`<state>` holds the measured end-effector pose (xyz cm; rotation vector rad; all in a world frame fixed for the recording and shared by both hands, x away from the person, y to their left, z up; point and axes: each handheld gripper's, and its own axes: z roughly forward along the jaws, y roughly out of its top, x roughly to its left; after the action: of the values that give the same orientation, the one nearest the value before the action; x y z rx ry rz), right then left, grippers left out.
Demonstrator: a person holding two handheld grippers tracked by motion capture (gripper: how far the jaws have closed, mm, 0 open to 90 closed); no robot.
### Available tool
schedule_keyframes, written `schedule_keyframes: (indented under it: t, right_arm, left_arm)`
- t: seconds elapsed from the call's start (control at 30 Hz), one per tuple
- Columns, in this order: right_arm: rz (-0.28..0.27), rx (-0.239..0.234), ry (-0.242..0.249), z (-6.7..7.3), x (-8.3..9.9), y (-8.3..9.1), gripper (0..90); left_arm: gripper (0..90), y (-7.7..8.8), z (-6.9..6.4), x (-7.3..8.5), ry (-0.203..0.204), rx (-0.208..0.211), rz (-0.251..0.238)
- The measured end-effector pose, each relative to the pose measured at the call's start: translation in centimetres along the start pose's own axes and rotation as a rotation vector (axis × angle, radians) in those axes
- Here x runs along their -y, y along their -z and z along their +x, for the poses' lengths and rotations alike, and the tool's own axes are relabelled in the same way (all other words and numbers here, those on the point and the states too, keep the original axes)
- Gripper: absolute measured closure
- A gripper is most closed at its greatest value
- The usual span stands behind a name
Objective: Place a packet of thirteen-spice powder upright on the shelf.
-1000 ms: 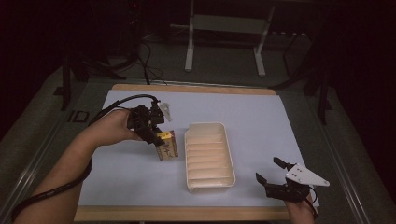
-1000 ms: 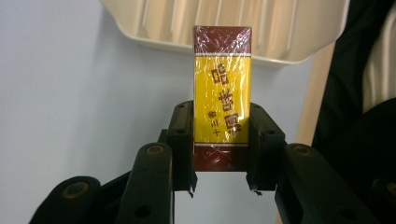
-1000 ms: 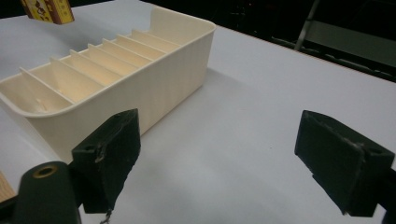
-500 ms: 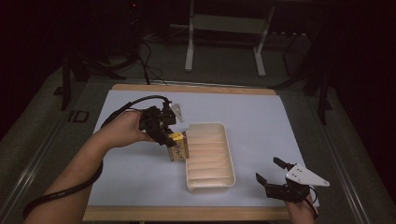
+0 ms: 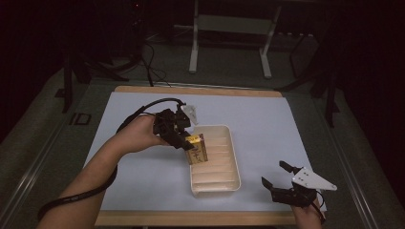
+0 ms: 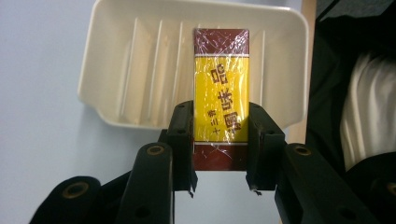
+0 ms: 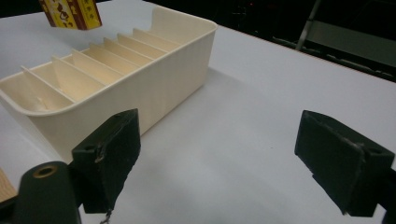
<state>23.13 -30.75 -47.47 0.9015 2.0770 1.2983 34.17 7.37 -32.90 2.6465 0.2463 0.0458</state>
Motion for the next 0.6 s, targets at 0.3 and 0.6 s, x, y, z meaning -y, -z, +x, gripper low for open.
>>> schedule_keyframes:
  t: [0.3,0.6]
  right_arm:
    - [0.002,-0.003,-0.001,0.0,0.0,0.0,14.4]
    - [0.003,-0.005,0.0,0.0,0.0,0.0,14.4]
  left_arm:
    - [67.8,-1.0,0.1,-0.6,-0.034,0.015,-0.07]
    - [67.9,-2.2,0.7,-0.6,-0.04,0.011,-0.064]
